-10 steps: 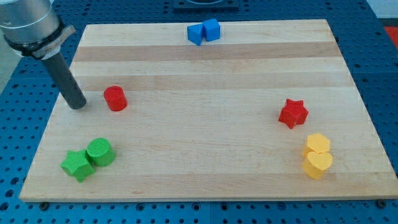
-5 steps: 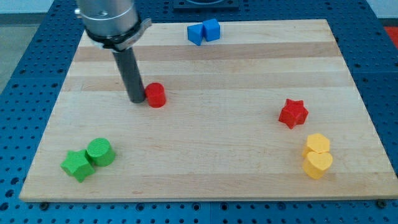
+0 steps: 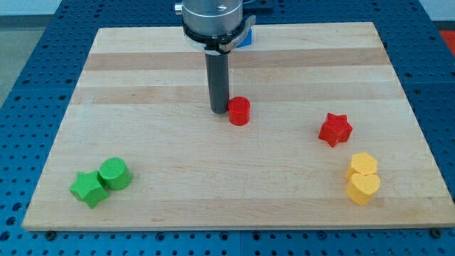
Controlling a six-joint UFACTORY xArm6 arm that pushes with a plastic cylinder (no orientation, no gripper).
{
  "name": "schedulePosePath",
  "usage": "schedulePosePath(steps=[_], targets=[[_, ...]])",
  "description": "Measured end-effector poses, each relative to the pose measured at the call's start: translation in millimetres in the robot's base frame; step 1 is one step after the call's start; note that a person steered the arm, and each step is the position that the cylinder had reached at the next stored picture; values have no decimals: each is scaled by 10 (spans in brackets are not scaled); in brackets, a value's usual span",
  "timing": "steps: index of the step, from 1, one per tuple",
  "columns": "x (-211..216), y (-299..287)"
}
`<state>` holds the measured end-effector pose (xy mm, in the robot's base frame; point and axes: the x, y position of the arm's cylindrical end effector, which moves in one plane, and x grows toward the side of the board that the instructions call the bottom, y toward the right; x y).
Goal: Slide the red circle to the top of the red star
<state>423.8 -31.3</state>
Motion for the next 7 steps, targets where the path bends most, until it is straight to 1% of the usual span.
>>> schedulePosePath(steps=[1, 3, 4, 5, 7], targets=[[20, -202], [180, -223], [183, -223], [183, -203], [183, 85]])
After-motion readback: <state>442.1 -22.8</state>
